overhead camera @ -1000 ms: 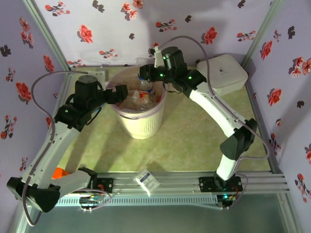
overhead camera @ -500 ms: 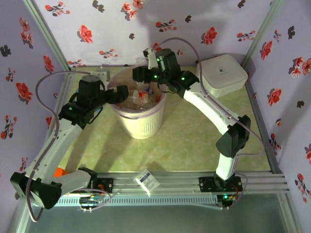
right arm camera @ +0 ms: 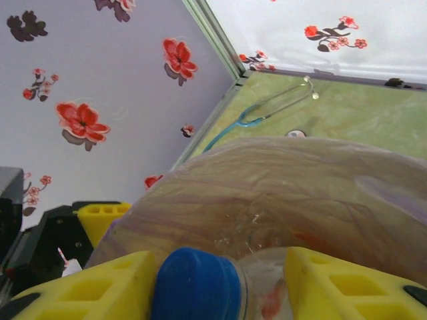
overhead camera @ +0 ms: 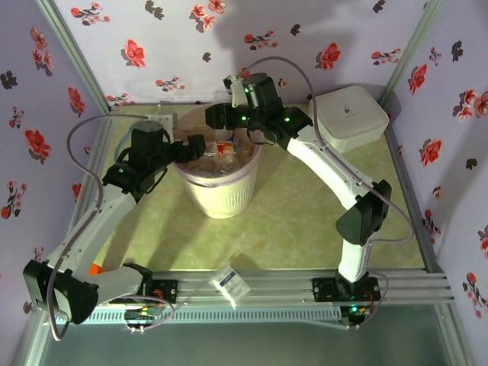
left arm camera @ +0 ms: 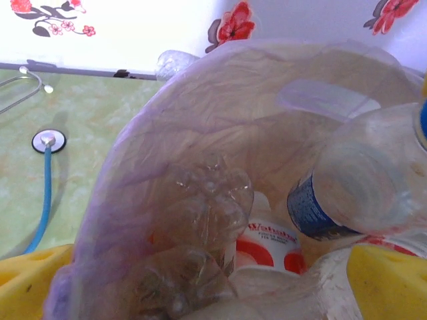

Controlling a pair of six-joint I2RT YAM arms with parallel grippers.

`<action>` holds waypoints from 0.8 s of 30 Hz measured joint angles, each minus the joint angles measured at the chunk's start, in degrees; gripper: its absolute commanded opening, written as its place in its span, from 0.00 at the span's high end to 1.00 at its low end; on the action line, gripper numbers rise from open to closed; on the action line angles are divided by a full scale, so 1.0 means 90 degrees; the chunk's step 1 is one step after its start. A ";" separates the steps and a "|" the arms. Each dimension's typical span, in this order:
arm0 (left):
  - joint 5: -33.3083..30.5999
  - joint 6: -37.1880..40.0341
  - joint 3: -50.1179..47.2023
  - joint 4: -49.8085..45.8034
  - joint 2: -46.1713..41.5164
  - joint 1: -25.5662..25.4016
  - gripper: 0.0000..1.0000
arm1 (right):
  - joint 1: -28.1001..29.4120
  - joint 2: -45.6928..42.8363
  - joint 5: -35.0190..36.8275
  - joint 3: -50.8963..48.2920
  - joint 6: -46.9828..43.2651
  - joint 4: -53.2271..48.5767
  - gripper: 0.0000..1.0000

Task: Put the plastic bottles in the bin

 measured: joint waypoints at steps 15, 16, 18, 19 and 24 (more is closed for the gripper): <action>0.0529 -0.0189 -0.0073 0.0634 0.0199 0.0012 0.00 | -0.0610 -0.1197 0.0886 -0.0374 -0.0274 -0.0784 0.46; 0.0561 -0.0204 -0.0073 0.0714 0.0240 -0.0017 0.00 | -0.0600 -0.1195 0.0884 -0.0442 -0.0270 -0.0789 0.47; 0.0644 -0.0245 -0.0073 0.0845 0.0294 -0.0080 0.00 | -0.0585 -0.1134 0.0867 -0.0515 -0.0270 -0.0801 0.50; 0.0680 -0.0262 -0.0073 0.0874 0.0304 -0.0112 0.00 | -0.0580 -0.1078 0.0848 -0.0522 -0.0270 -0.0794 0.50; 0.0809 -0.0267 -0.0073 0.0809 0.0228 -0.0163 0.00 | -0.0546 -0.0644 0.0733 -0.0522 -0.0248 -0.0716 0.52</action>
